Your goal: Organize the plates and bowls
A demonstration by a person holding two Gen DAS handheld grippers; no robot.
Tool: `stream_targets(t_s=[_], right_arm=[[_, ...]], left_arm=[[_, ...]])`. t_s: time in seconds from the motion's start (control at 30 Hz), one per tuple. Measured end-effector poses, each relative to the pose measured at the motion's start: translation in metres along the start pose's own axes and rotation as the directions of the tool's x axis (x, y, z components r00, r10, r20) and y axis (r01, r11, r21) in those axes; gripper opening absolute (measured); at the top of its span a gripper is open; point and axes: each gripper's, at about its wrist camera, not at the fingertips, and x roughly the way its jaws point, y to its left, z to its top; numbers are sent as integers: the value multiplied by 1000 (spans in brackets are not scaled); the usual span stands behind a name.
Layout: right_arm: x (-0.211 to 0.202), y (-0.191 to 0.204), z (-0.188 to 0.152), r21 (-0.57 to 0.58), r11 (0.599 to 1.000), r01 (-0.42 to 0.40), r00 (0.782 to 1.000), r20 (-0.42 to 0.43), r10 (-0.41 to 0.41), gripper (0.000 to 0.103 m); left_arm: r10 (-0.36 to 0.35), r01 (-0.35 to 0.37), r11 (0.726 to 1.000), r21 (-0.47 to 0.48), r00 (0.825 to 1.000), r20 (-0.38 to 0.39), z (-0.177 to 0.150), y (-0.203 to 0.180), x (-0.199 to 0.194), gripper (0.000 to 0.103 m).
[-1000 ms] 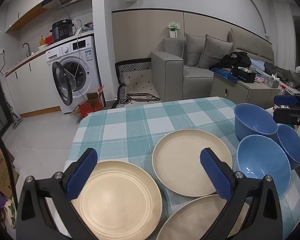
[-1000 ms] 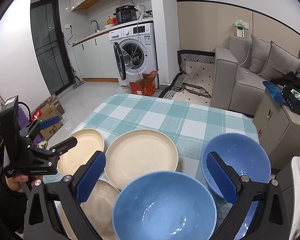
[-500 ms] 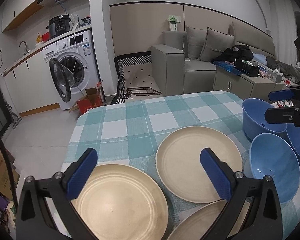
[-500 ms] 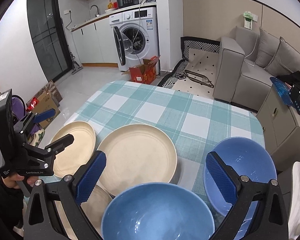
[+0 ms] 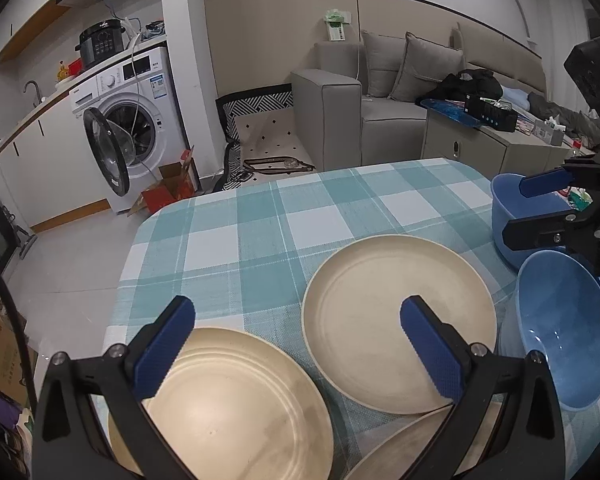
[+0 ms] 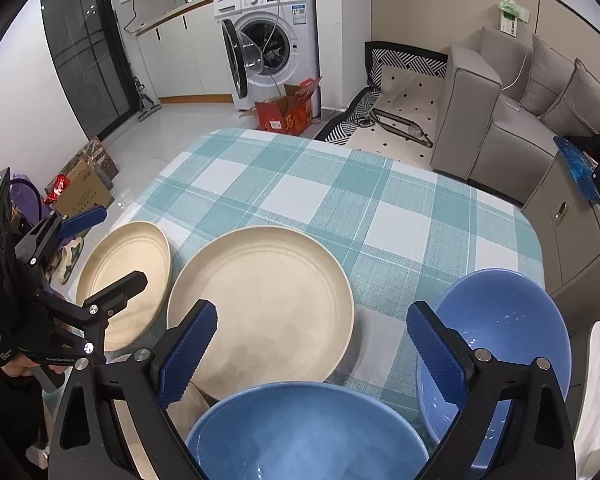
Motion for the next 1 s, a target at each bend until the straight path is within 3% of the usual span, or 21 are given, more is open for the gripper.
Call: stream_targets(t_s=[0.43, 0.53, 1.0], right_arm=[[40, 0, 5, -25, 999, 25, 992, -124, -27, 96], [51, -2, 5, -32, 999, 36, 985, -169, -41, 86], [89, -9, 4, -77, 995, 65, 942, -324, -86, 86]], left_arm=[[-11, 11, 1000, 7, 998, -54, -2, -2, 22, 103], [-8, 9, 1000, 15, 997, -73, -3, -2, 29, 103], [-17, 23, 999, 31, 988, -154, -9, -6, 55, 103]])
